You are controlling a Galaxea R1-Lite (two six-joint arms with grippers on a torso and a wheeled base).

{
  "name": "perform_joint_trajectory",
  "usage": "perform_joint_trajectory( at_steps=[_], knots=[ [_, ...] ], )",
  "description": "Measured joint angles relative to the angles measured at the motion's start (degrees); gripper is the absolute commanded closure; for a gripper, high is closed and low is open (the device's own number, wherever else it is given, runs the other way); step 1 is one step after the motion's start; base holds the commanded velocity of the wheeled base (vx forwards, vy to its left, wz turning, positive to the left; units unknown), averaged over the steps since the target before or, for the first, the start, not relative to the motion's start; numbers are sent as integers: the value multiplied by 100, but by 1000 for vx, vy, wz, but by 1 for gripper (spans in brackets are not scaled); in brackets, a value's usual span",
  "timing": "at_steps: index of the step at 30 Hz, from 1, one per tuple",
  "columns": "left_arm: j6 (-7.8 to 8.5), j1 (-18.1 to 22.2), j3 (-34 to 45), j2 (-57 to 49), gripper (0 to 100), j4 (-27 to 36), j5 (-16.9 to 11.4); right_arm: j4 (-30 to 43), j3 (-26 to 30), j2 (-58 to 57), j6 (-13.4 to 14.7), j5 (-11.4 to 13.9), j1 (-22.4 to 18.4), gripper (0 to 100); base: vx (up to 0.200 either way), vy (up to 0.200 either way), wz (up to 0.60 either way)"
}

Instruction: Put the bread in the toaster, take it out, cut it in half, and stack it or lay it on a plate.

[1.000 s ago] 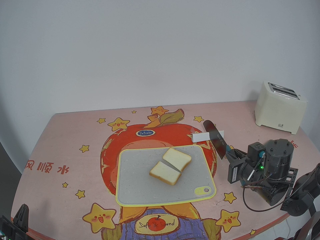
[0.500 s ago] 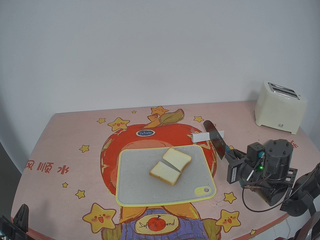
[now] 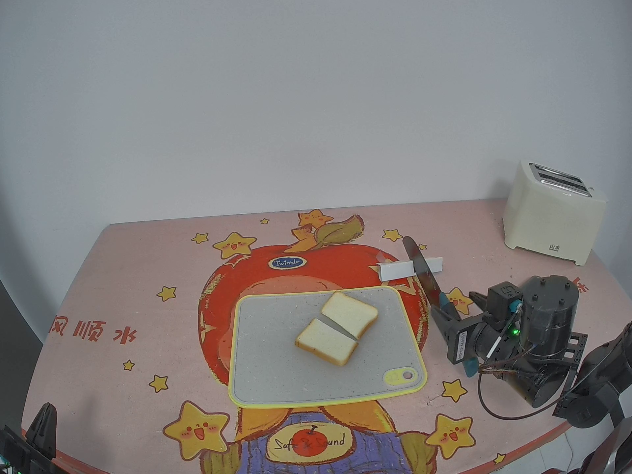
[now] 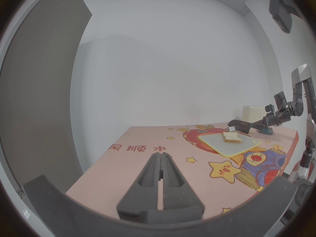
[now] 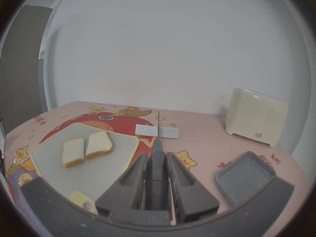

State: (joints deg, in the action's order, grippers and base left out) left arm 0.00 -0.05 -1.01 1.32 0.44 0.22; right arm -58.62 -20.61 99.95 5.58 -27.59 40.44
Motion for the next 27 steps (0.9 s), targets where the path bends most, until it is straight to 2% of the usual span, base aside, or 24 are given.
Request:
perform_joint_trajectory(
  at_steps=[27],
  knots=[
    [0,-2,0,0,100,0,0,-178,9,-41,-41,-2,-4,0,0,0,0]
  ],
)
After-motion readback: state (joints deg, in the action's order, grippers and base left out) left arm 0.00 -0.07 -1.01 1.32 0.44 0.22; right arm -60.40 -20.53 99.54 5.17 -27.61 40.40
